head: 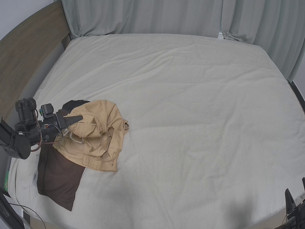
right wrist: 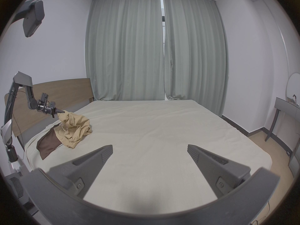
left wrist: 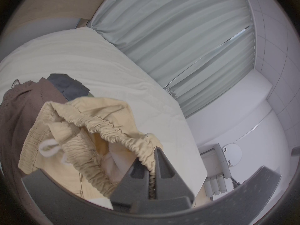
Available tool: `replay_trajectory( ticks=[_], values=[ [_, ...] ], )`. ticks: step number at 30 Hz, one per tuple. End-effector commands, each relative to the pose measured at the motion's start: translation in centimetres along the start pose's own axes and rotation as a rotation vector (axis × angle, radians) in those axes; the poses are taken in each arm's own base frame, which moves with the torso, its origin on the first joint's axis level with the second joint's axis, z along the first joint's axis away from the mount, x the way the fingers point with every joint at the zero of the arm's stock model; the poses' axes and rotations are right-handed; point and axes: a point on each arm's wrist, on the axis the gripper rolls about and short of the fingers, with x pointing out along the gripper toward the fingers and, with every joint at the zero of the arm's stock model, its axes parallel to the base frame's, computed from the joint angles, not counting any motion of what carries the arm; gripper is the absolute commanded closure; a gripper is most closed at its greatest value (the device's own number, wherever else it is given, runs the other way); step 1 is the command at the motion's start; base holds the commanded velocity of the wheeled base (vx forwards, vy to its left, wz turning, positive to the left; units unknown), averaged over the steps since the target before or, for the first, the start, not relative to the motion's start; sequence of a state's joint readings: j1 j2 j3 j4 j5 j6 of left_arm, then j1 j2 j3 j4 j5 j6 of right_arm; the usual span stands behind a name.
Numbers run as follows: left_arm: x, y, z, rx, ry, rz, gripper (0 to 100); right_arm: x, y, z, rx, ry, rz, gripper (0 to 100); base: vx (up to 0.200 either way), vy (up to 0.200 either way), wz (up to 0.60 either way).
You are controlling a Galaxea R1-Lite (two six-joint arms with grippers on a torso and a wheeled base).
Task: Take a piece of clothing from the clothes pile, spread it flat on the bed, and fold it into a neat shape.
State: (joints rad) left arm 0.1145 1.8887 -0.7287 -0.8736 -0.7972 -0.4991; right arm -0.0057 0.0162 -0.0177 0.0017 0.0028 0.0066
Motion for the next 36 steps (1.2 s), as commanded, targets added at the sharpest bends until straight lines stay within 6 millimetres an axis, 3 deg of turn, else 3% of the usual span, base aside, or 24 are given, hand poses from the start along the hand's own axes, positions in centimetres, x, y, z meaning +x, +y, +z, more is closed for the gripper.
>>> replay_trajectory(
  ticks=[1, 6, 12, 36],
  values=[
    [-3.6, -4.7, 0.8, 0.014, -0.078, -0.039, 100, 0.0, 0.0, -0.5, -0.005, 0.006, 0.000, 0, 0.000, 0.000, 0.00],
    [-5.3, -6.4, 0.1, 0.034, -0.093, -0.052, 100, 0.0, 0.0, -0.5, -0.005, 0.004, 0.000, 0, 0.000, 0.000, 0.00],
    [-6.0, -7.4, -0.6, 0.047, -0.093, -0.065, 100, 0.0, 0.0, -0.5, -0.004, 0.004, 0.000, 0, 0.000, 0.000, 0.00],
    [-6.5, -9.1, -1.8, 0.063, -0.101, -0.062, 100, 0.0, 0.0, -0.5, -0.002, 0.006, 0.004, 0, 0.000, 0.000, 0.00]
  ],
)
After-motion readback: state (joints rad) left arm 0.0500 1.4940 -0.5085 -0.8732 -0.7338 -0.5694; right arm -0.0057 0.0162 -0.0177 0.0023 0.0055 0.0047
